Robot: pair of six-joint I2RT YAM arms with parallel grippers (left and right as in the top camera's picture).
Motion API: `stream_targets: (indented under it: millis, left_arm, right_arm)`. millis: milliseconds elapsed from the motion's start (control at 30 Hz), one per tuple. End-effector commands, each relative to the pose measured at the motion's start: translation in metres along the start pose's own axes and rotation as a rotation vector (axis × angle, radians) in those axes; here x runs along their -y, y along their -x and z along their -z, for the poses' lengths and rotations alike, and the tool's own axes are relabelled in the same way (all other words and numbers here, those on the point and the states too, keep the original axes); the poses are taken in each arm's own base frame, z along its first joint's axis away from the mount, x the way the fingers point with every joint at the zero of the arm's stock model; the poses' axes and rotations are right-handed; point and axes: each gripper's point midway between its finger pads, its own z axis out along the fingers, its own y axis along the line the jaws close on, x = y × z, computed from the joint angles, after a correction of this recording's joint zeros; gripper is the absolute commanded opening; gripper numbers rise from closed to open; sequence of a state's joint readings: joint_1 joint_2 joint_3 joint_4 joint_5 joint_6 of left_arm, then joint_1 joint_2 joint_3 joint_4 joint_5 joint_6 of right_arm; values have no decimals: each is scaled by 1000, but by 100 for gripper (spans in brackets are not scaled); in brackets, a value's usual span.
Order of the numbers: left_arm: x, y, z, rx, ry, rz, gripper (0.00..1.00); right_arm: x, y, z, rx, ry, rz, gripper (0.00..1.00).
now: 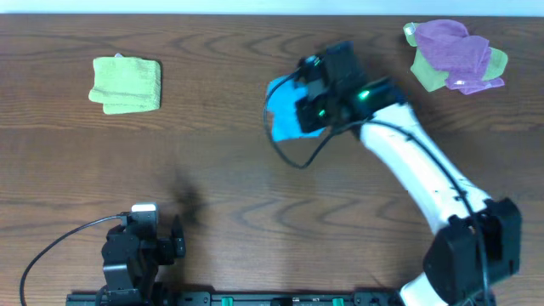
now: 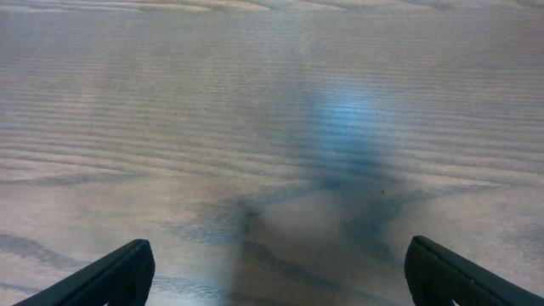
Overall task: Fold the cloth
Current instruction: 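Pull the blue cloth off the pile toward the table center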
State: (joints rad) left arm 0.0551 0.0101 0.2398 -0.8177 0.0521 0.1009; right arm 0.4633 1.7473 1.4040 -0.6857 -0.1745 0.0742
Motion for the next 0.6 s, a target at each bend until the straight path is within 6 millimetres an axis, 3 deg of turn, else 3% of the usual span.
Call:
stream_targets:
  millis: [0, 33, 67, 233, 433, 567]
  left_arm:
    - [0, -24, -8, -78, 1, -4, 95]
    - [0, -24, -8, -78, 1, -4, 95]
    - [0, -24, -8, -78, 2, -4, 95]
    - [0, -24, -8, -78, 1, -4, 95]
    - [0, -24, -8, -78, 2, -4, 95]
    - [0, -24, -8, -78, 2, -4, 95]
  right_arm:
    - [-16, -12, -19, 13, 39, 24, 1]
    - [-20, -12, -24, 21, 54, 32, 3]
    - [-24, -14, -31, 27, 73, 40, 11]
    - [-54, -20, -47, 7, 211, 63, 89]
    - [-74, -17, -40, 13, 314, 74, 91]
    - [-53, -5, -40, 47, 209, 67, 89]
